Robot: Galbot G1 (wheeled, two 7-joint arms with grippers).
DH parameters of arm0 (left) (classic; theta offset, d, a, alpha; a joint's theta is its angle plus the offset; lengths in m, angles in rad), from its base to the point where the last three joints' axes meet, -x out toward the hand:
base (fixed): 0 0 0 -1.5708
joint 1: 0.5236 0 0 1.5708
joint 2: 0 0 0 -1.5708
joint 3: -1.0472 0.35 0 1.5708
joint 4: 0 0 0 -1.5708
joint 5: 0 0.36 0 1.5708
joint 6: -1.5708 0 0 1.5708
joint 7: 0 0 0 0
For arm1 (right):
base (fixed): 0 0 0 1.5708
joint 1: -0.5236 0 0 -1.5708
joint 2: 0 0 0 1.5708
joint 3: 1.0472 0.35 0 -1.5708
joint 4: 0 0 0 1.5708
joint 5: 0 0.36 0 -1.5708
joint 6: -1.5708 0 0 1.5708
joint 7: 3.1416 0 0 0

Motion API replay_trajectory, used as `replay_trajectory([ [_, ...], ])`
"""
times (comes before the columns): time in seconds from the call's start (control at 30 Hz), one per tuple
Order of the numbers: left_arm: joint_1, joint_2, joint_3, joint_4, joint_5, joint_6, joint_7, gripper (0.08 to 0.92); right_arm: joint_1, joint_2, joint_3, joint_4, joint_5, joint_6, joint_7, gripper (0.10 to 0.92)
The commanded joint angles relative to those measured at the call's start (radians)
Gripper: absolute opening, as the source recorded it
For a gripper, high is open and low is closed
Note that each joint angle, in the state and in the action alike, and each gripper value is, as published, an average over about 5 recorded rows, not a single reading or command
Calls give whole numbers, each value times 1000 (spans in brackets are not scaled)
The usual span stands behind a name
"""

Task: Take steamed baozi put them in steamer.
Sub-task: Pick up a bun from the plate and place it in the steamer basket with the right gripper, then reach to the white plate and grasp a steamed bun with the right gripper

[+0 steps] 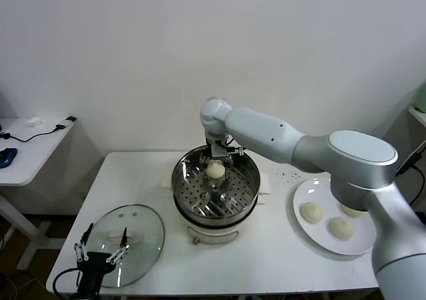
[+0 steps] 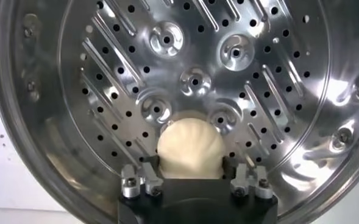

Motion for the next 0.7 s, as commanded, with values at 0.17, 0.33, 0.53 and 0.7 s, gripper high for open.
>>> replay_trajectory([
  [0.17, 10, 2, 2, -3, 4, -2, -2, 823, 149, -103, -25, 85, 222, -15, -22, 820],
  [0.33, 23, 2, 2, -16, 2, -3, -3, 823, 362, -261, -245, 175, 596, -186, 27, 823],
  [0.53, 27, 3, 3, -36, 0, 1, -2, 823, 561, -507, -530, 349, 1041, -626, 139, 823],
  [0.7, 26, 3, 8, -47, 0, 3, -1, 823, 563, -686, -592, 437, 1135, -929, 182, 823],
])
